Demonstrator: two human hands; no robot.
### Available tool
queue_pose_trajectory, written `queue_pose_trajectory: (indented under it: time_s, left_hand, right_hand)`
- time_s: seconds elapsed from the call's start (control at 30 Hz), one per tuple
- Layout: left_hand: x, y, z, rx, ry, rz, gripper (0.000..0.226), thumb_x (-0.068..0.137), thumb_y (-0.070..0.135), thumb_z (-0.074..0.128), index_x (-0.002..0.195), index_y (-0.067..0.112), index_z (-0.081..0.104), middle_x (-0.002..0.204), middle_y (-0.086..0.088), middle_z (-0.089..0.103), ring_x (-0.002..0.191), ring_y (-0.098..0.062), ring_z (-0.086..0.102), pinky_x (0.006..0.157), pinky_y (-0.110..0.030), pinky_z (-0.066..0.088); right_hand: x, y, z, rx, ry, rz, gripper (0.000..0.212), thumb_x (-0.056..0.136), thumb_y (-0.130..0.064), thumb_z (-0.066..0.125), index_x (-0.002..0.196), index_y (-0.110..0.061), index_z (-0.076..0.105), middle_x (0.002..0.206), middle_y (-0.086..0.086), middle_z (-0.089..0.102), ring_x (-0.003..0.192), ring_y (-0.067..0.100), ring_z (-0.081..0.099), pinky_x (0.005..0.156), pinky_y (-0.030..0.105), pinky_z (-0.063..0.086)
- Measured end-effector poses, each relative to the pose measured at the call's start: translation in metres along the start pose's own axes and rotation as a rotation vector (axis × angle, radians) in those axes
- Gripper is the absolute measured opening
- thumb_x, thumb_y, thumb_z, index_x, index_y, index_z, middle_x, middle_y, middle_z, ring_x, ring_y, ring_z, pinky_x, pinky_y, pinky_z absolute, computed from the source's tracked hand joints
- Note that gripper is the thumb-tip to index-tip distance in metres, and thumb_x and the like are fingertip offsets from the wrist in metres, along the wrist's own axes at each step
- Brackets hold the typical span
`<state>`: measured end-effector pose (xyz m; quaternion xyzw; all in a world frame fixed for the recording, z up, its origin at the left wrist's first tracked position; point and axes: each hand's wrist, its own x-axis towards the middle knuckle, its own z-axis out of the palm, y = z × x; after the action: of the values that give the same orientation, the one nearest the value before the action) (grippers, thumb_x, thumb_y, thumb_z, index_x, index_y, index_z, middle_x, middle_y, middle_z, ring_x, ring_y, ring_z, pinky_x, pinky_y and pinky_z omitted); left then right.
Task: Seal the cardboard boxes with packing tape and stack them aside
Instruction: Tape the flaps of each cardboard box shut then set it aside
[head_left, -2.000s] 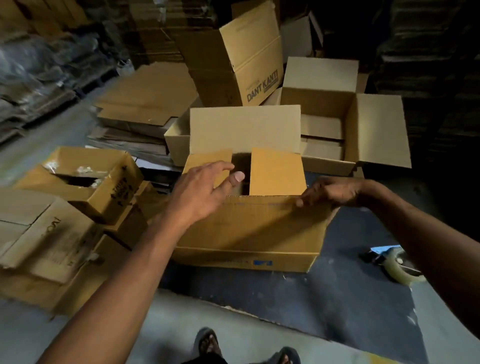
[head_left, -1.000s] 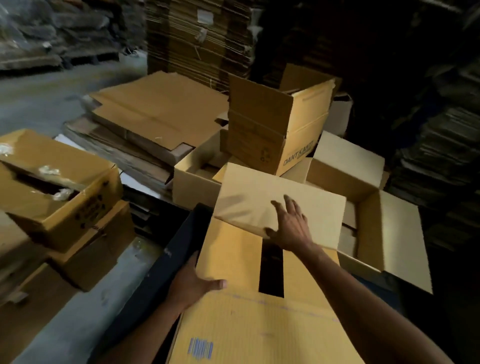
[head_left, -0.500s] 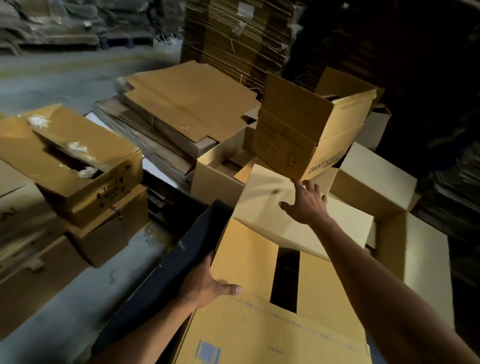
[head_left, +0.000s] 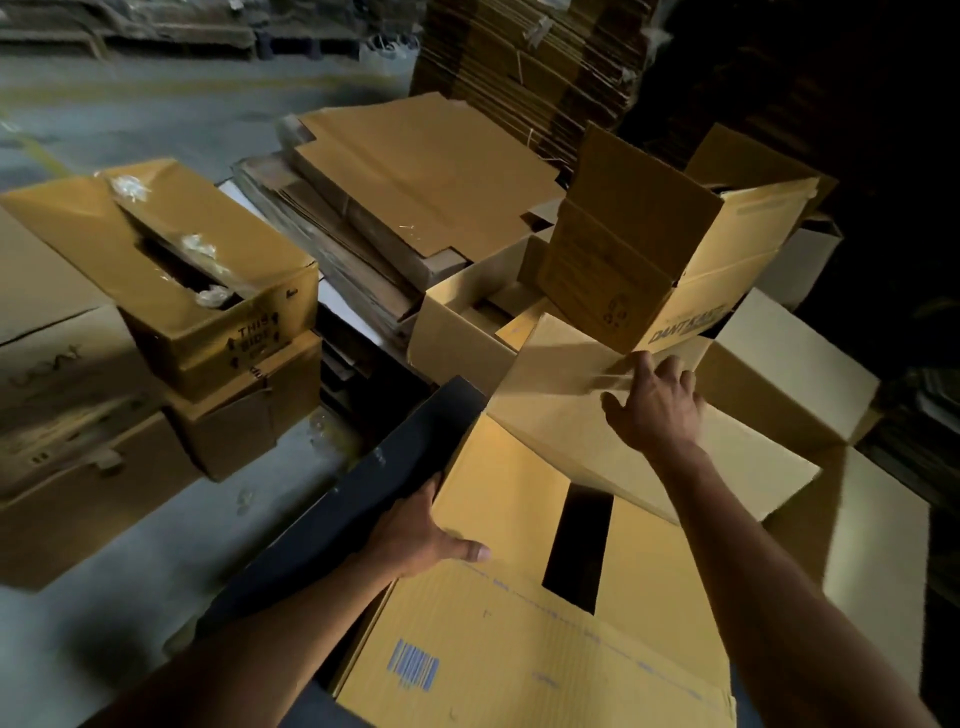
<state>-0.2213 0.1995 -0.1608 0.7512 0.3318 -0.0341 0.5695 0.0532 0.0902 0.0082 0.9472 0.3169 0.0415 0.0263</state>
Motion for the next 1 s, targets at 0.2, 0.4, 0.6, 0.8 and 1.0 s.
queue_pose_trajectory:
  time_s: [0.2,0.4,0.6,0.8,1.0]
  left_hand:
    - [-0.005,-0.002,-0.006,-0.109,0.005,0.056,0.104,0.052,0.087,0.079,0.142,0.042,0.053,0.119,0.021,0.07,0.111,-0.006,0.066,0.092,-0.033,0.054]
    - [-0.006,-0.002,-0.005,-0.08,0.021,0.109,0.105,0.06,0.108,0.041,0.145,0.047,0.049,0.132,0.015,0.068,0.123,-0.016,0.064,0.102,-0.048,0.053]
    - [-0.006,0.013,-0.006,0.142,0.031,0.065,0.101,0.07,0.095,0.034,0.148,0.034,0.049,0.132,0.006,0.066,0.117,-0.022,0.064,0.093,-0.036,0.051]
    - [0.005,0.003,-0.006,0.285,-0.016,0.06,0.079,0.093,0.081,0.042,0.154,0.031,0.045,0.141,-0.007,0.06,0.124,-0.029,0.059,0.086,-0.035,0.045]
    - [0.019,0.004,-0.001,0.497,-0.121,0.045,0.087,0.087,0.089,0.029,0.152,0.032,0.046,0.143,-0.01,0.057,0.126,-0.031,0.057,0.098,-0.046,0.048]
  right_hand:
    - [-0.143,0.024,0.032,0.167,-0.044,-0.287,0.048,0.095,-0.054,0.054,0.138,-0.032,0.051,0.13,-0.001,0.045,0.1,0.014,0.054,0.078,0.034,0.057]
    - [-0.228,0.039,0.099,0.196,-0.404,-0.259,0.085,0.088,-0.09,0.027,0.16,-0.045,0.018,0.17,-0.017,-0.004,0.157,0.011,-0.001,0.126,0.048,0.022]
    - [-0.256,0.021,0.121,0.185,-0.378,-0.168,0.071,0.102,-0.074,0.014,0.162,-0.041,-0.006,0.163,-0.02,-0.029,0.153,0.012,-0.028,0.128,0.049,-0.004]
    - [-0.267,0.042,0.118,0.406,-0.226,-0.154,0.063,0.104,-0.067,0.025,0.161,-0.04,0.025,0.168,-0.017,0.009,0.158,0.009,0.01,0.125,0.047,0.026]
    - [-0.291,0.151,0.123,0.252,-0.374,0.197,0.076,0.083,-0.096,0.022,0.151,-0.067,0.009,0.166,-0.014,-0.019,0.155,0.025,-0.02,0.121,0.063,-0.007]
